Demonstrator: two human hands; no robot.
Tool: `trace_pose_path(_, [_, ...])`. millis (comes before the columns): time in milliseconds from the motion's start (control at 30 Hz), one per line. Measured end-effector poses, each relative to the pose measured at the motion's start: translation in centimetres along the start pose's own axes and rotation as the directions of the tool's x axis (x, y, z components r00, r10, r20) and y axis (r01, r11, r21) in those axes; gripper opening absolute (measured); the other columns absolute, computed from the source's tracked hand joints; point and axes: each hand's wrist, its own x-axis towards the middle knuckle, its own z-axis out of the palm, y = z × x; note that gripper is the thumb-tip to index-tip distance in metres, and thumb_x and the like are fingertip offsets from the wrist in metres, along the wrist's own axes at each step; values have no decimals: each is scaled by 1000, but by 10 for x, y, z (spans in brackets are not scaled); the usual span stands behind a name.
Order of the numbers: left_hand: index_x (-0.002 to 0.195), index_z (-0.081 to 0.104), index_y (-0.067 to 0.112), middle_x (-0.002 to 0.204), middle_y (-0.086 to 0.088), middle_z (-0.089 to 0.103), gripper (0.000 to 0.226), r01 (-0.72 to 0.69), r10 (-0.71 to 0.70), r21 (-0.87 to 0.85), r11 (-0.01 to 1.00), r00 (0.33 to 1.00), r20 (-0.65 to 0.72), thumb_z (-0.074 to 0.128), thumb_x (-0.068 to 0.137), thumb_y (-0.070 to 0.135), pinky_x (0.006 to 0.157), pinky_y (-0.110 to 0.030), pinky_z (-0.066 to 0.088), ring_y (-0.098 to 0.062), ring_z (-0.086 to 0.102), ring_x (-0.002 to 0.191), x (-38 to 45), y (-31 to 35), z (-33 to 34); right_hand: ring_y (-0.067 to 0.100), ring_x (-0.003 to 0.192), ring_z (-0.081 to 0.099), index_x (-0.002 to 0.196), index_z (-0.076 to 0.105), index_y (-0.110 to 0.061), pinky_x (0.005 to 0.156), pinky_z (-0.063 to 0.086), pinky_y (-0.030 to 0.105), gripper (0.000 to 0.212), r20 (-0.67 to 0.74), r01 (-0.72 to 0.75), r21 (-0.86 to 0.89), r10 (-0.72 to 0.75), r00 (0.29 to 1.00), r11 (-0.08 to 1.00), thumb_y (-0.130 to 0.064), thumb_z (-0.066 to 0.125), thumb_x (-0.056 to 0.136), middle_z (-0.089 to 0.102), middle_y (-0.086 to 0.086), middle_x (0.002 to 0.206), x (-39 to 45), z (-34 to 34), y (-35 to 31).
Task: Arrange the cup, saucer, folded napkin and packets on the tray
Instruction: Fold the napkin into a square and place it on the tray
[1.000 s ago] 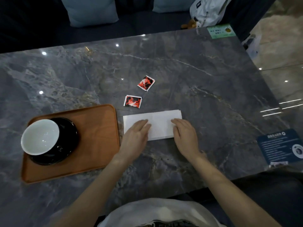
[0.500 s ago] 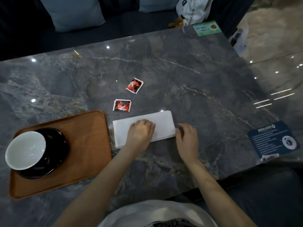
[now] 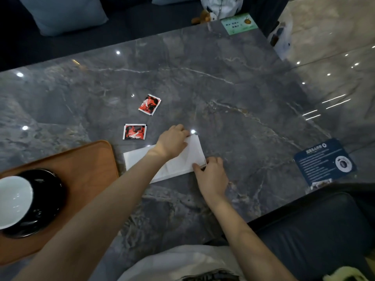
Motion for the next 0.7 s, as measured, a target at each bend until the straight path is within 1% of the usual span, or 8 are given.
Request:
trace_pose_path(267, [117, 50, 5, 121, -18, 50, 35, 20, -21, -60, 998, 1000, -22, 56, 83, 12, 96, -46, 42, -34, 44, 116, 4, 1, 1, 33, 102, 57, 107, 56, -2, 79, 46, 36, 32, 121, -12, -37, 16, 992, 999, -28, 54, 88, 56, 17, 116, 8, -4, -8])
trace_pose_path(333, [115, 50, 4, 121, -19, 50, 33, 31, -31, -97, 995, 1000, -1, 57, 83, 11, 96, -44, 41, -34, 44, 116, 5, 0, 0, 34, 101, 57, 106, 55, -1, 76, 44, 35, 30, 147, -7, -22, 10, 989, 1000, -25, 53, 87, 56, 17, 116, 9, -3, -8])
trace_pose_path(400, [113, 50, 4, 121, -19, 51, 33, 57, -51, -152, 987, 998, 46, 58, 83, 12, 93, -39, 40, -33, 46, 113, 4, -2, -4, 32, 93, 58, 100, 57, -2, 70, 41, 33, 27, 174, -6, 60, -5, 985, 998, -23, 55, 84, 60, 17, 107, 10, -6, -6])
trace_pose_path(467, [112, 51, 4, 119, -16, 55, 32, 89, -72, -232, 969, 994, 79, 60, 82, 12, 87, -33, 40, -30, 51, 109, 2, -5, -11, 27, 79, 57, 88, 60, -4, 61, 39, 29, 20, 198, -14, 187, -23, 980, 982, -21, 58, 79, 64, 12, 89, 12, -11, -4])
trace_pose_path(533, [110, 53, 5, 111, -13, 59, 32, 132, -106, -324, 937, 990, 99, 63, 80, 14, 81, -29, 40, -28, 55, 102, -3, -9, -18, 23, 69, 55, 72, 60, -10, 52, 38, 28, 8, 219, -73, 333, -2, 976, 940, -17, 62, 74, 61, 7, 72, 17, -16, -5])
trace_pose_path(567, [107, 54, 6, 105, -12, 60, 32, 155, -126, -379, 912, 987, 98, 65, 78, 14, 79, -29, 41, -26, 56, 96, -5, -13, -21, 22, 66, 56, 66, 58, -13, 51, 40, 26, 9, 238, -116, 407, 18, 971, 906, -14, 64, 72, 60, 6, 68, 20, -19, -6])
trace_pose_path(633, [100, 57, 7, 95, -9, 60, 31, 190, -168, -520, 833, 982, 88, 70, 73, 14, 75, -31, 43, -23, 55, 87, -12, -25, -25, 21, 62, 57, 66, 56, -16, 49, 43, 24, 12, 294, -197, 531, 39, 955, 825, -9, 66, 71, 61, 7, 66, 27, -24, -11])
trace_pose_path(700, [94, 58, 9, 93, -10, 61, 33, 173, -161, -660, 731, 984, 79, 72, 65, 14, 80, -37, 48, -23, 58, 86, -24, -36, -30, 15, 57, 55, 78, 58, -12, 43, 44, 17, 12, 330, -222, 594, 18, 944, 773, -3, 65, 73, 60, 4, 66, 34, -31, -20])
